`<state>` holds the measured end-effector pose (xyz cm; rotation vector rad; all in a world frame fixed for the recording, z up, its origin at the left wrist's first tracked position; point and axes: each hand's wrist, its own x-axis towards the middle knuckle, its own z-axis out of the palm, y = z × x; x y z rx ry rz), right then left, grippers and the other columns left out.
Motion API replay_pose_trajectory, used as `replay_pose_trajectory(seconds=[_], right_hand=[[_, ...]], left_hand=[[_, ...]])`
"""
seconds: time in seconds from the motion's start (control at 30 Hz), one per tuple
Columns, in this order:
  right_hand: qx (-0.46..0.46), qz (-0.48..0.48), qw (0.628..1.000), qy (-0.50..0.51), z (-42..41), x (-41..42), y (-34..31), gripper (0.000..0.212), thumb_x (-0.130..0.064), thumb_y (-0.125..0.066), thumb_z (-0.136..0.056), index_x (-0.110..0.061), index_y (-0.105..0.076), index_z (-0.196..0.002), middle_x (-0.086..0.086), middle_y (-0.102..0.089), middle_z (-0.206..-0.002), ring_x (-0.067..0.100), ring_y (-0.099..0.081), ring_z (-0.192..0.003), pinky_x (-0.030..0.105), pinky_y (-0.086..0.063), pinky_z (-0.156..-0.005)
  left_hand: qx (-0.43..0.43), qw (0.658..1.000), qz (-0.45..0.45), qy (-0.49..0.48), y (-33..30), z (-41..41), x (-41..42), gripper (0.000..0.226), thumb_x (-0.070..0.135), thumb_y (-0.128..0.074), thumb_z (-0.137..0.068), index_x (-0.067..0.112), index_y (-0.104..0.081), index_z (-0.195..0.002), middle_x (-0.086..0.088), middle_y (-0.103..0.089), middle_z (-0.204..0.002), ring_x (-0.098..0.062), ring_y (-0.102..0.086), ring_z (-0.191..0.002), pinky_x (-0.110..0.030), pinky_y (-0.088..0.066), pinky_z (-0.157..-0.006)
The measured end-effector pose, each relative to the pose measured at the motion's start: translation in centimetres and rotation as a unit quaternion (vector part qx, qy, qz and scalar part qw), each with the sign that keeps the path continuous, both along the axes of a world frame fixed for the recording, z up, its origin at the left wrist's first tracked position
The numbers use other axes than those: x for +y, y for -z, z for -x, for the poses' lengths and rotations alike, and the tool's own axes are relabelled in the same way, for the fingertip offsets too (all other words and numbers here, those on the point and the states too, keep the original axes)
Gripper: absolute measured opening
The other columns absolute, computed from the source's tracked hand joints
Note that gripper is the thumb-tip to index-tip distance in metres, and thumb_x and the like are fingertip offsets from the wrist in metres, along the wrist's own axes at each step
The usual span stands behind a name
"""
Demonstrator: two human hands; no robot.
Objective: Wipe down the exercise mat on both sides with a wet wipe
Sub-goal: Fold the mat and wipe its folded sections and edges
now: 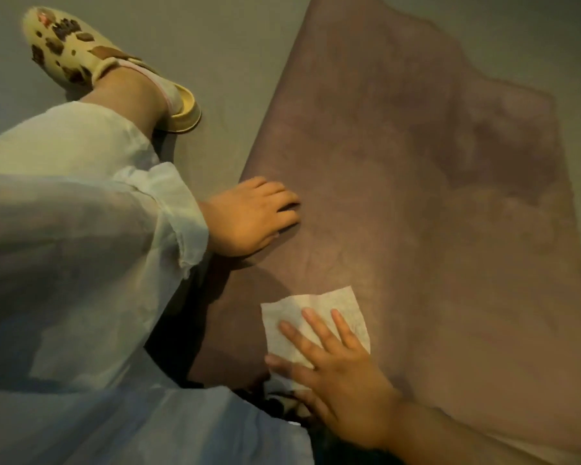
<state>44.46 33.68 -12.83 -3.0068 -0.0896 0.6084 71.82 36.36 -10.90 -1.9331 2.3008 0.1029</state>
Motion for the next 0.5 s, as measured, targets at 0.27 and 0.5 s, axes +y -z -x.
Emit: replay_pose_trajectory(seconds=[0.27,0.5], right_hand=[[-0.078,-0.109,0.935,0.328,5.4,-5.0,2.2,0.048,-0.043,-0.014,-0.101,-0.042,0.012,-0.141,-0.016,0.019,-0.153,0.013,0.017,-0.143,0.037,0.008,-0.117],[-0.102,-0.153,0.801,0.57,5.2,-5.5,3.1,0.045,-0.04,-0.013,-0.101,-0.041,0.02,-0.133,-0.007,0.022,-0.154,0.012,0.02,-0.143,0.032,0.018,-0.113]], left_hand=[[0.004,1.0,0.005,-0.027,1.4,6.1,-0.4,0.053,0.038,-0.042,-0.095,0.016,-0.037,-0.143,-0.018,-0.034,-0.147,-0.034,-0.033,-0.133,-0.044,-0.023,-0.11],[0.061,0.989,0.006,-0.131,3.3,12.5,-2.5,0.052,0.038,-0.037,-0.095,0.017,-0.036,-0.143,-0.016,-0.031,-0.149,-0.031,-0.026,-0.138,-0.044,-0.012,-0.114]])
